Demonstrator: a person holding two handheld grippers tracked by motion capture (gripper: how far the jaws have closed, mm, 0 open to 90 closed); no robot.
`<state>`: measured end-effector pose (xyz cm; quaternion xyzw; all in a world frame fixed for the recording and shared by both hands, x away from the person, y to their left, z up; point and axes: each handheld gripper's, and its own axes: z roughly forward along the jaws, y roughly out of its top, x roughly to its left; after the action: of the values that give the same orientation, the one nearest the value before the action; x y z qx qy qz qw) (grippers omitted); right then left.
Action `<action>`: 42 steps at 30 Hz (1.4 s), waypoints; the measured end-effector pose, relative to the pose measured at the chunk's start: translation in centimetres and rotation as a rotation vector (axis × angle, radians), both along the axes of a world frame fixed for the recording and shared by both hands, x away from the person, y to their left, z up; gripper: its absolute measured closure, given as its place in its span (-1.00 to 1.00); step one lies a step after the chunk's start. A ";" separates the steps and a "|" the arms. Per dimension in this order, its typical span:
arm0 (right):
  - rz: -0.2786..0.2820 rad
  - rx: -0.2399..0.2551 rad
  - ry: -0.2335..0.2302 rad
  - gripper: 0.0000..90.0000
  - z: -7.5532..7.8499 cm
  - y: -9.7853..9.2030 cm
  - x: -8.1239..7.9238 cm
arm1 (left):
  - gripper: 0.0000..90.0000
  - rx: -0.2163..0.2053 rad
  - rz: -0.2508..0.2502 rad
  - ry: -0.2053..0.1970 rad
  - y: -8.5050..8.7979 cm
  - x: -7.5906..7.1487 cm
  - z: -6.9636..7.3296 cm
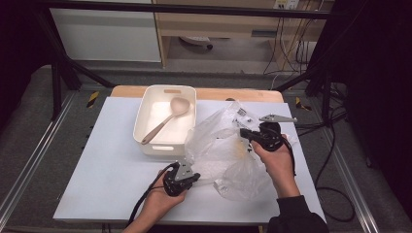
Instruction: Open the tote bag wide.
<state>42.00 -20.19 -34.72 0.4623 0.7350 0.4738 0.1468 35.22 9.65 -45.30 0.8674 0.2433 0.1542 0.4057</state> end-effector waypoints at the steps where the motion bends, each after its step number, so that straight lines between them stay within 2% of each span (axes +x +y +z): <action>1: 0.003 0.004 -0.007 1.00 0.1 0.1 -0.1 | 1.00 -0.002 0.005 -0.001 0.0 0.0 0.0; 4: 0.000 0.019 -0.016 1.00 0.6 0.3 -0.4 | 1.00 -0.002 0.008 0.000 0.3 0.0 0.2; 8: -0.010 0.030 -0.051 1.00 1.1 0.6 -0.7 | 1.00 -0.023 0.018 0.006 1.0 -0.3 0.9; 14: -0.030 0.050 -0.096 1.00 1.4 1.0 -0.8 | 1.00 -0.014 0.003 0.004 1.8 -1.8 2.0; 17: -0.035 0.054 -0.094 1.00 1.4 0.9 -0.6 | 1.00 -0.003 -0.005 0.008 2.4 -2.7 2.5; 23: -0.026 0.051 -0.090 1.00 1.3 1.1 -0.6 | 1.00 -0.069 0.045 0.018 5.0 -3.7 3.8; 32: -0.019 0.047 -0.109 1.00 1.8 1.4 -1.0 | 1.00 -0.115 0.124 0.023 7.9 -2.8 4.8; 35: -0.020 0.048 -0.101 1.00 1.6 1.5 -0.9 | 1.00 -0.175 0.148 0.062 8.8 -2.5 4.8; 39: -0.013 0.037 -0.096 1.00 1.4 1.6 -0.8 | 1.00 -0.189 0.159 0.058 9.2 -2.4 5.1; 42: -0.013 0.030 -0.095 1.00 1.2 1.6 -0.8 | 1.00 -0.222 0.151 0.065 9.0 -2.5 5.3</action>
<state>41.19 -18.57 -33.50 0.4465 0.7169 0.5052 0.1775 32.76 18.60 -39.95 0.8009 0.3365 0.1283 0.4785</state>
